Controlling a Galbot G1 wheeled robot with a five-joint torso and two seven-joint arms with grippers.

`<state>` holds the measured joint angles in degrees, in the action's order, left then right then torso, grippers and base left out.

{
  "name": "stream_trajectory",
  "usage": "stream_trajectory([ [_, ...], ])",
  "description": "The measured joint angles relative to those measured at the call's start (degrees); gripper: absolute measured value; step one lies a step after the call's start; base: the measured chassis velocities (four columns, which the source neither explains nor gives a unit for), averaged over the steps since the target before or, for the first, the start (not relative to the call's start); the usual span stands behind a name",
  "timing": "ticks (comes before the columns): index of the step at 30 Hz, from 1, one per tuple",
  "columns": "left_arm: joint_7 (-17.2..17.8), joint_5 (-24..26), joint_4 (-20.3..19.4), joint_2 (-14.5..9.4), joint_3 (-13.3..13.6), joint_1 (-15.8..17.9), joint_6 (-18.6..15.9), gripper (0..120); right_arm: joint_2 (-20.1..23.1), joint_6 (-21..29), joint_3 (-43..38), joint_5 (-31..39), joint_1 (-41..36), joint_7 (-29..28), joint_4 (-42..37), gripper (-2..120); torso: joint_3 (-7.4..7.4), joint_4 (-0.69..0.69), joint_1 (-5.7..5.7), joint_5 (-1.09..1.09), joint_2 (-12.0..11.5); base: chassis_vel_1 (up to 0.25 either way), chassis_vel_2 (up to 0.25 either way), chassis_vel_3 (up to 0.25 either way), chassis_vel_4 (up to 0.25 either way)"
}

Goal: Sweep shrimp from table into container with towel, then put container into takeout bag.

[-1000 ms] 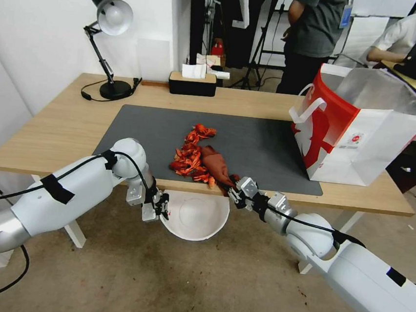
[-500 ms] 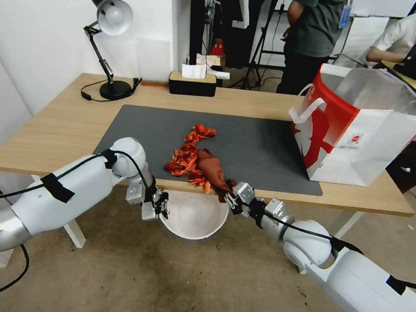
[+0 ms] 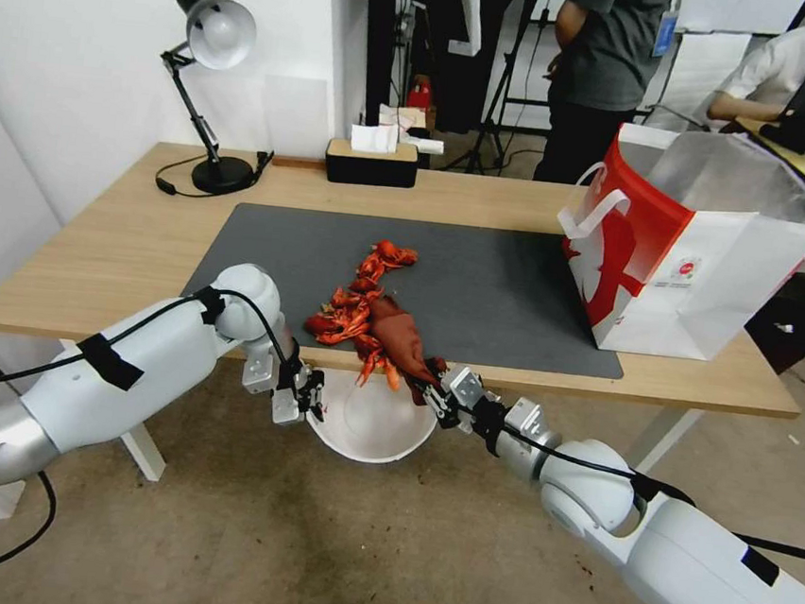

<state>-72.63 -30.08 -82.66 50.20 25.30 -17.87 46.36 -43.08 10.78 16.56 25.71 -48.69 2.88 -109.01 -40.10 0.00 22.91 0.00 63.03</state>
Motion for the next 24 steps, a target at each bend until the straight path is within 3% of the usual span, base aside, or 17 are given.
stream_trajectory([
  [24, -0.11, 0.09, -0.63, -0.80, -0.02, -0.80, -0.07, 0, -1.28, 0.25, -0.36, -1.55, -2.89, -0.21, -0.71, 8, -0.02, 0.01, 0.02, -0.01, -0.02, 0.000, 0.000, 0.000, 0.000],
])
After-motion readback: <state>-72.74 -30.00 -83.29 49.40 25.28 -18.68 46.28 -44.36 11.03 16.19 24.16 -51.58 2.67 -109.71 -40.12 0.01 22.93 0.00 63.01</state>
